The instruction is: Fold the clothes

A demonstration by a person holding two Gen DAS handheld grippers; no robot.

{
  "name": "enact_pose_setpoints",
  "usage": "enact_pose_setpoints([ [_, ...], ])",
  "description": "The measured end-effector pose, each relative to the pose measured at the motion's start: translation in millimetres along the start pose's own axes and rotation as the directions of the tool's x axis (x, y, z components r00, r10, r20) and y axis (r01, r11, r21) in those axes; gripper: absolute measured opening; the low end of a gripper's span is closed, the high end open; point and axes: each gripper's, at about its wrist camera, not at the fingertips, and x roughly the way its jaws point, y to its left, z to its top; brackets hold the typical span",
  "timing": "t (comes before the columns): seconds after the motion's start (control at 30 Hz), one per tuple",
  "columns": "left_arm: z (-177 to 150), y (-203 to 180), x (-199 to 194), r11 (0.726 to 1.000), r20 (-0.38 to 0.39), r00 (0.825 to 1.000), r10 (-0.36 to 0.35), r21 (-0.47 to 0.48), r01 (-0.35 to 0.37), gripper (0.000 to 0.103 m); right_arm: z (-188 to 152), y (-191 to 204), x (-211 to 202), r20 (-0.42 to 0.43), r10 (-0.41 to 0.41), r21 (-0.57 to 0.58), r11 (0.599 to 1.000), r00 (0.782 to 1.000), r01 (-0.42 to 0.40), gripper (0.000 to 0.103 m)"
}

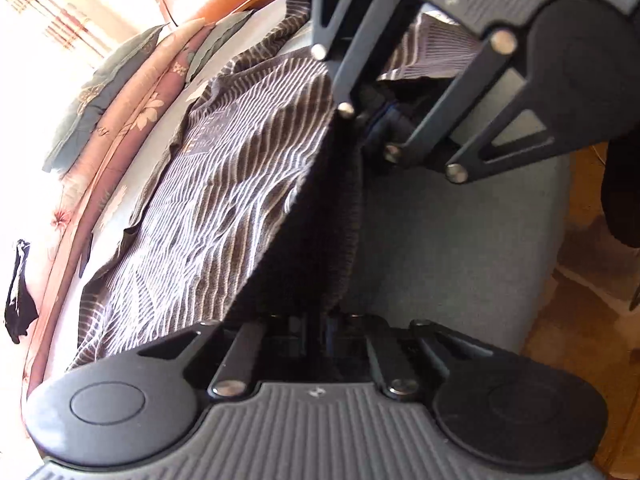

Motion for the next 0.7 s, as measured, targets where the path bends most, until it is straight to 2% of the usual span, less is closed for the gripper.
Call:
enact_pose_setpoints([
  [0.13, -8, 11, -23, 0.994, -0.006, 0.994, -0.106, 0.001, 0.106, 0.0, 4, -2, -18, 0.001, 0.102, 0.016, 0.995, 0.995, -0.102, 0.002],
  [0.27, -20, 10, -33, 0.976, -0.073, 0.974, -0.214, 0.022, 0.216, 0.0, 1, 3, -24, -0.025, 0.207, 0.02, 0.978, 0.978, -0.207, 0.002],
  [0.53, -34, 0, -42, 0.967, -0.098, 0.963, -0.251, 0.01, 0.253, 0.0, -4, 17, -19, -0.049, 0.311, 0.086, 0.948, 0.949, -0.307, 0.002],
  [0.67, -35, 2, -44, 0.958, -0.099, 0.953, -0.287, -0.001, 0.288, 0.0, -5, 17, -21, -0.057, 0.354, 0.108, 0.932, 0.934, -0.347, 0.0],
  [0.7, -36, 2, -46, 0.953, -0.099, 0.948, -0.303, -0.003, 0.304, 0.0, -5, 16, -22, -0.055, 0.38, 0.125, 0.92, 0.923, -0.372, 0.0],
])
